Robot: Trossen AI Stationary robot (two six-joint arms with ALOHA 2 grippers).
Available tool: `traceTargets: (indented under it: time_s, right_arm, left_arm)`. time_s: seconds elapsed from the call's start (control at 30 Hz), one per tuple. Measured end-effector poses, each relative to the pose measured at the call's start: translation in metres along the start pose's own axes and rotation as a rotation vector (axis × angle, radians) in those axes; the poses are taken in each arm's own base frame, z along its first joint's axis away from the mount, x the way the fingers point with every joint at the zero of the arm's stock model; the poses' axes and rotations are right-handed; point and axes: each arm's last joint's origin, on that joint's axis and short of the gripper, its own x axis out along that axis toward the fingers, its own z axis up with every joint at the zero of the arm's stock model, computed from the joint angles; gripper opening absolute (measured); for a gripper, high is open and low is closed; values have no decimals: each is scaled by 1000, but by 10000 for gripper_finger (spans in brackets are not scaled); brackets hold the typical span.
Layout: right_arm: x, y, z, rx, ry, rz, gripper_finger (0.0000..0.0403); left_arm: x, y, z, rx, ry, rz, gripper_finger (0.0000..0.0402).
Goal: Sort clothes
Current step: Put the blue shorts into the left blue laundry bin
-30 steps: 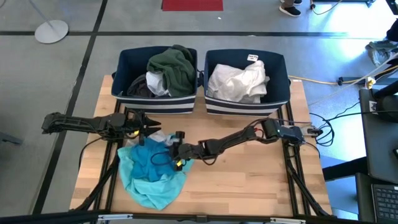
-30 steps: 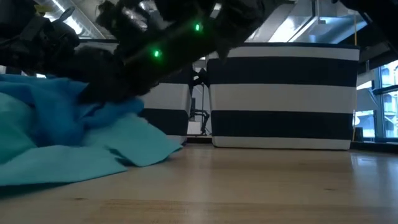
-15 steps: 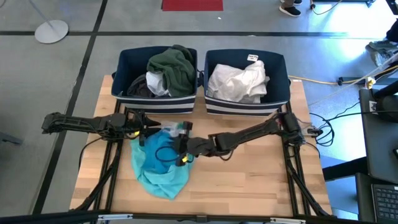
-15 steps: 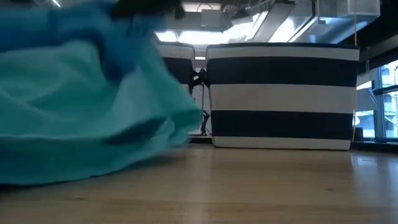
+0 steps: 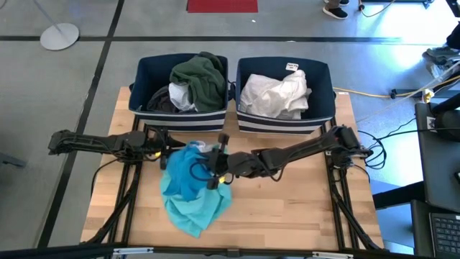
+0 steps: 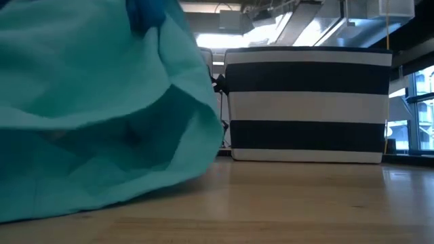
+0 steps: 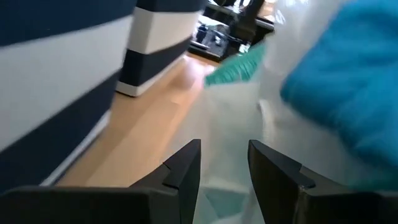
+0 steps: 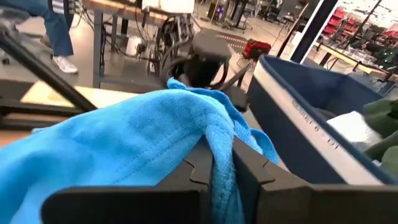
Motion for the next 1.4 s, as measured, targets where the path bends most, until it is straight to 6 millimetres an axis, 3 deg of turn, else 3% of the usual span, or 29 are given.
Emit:
traceTargets:
  time_s: [0.4, 0.53, 1.07, 1.17, 1.4]
  right_arm:
    - [-24, -19, 31, 45, -87, -13, 40]
    - [-24, -19, 30, 39, -75, -25, 42]
    - [-23, -18, 18, -24, 34, -10, 43]
    - [-23, -18, 17, -28, 40, -9, 43]
    - [-23, -17, 15, -42, 63, -6, 43]
  left_arm:
    - [0, -3, -4, 5, 76, -123, 125]
    - [1, -3, -5, -35, 95, -138, 125]
    - [-4, -20, 1, 19, 77, -493, 125]
    - [-4, -21, 4, 24, 48, -505, 125]
    - [-4, -20, -5, -28, 166, -504, 125]
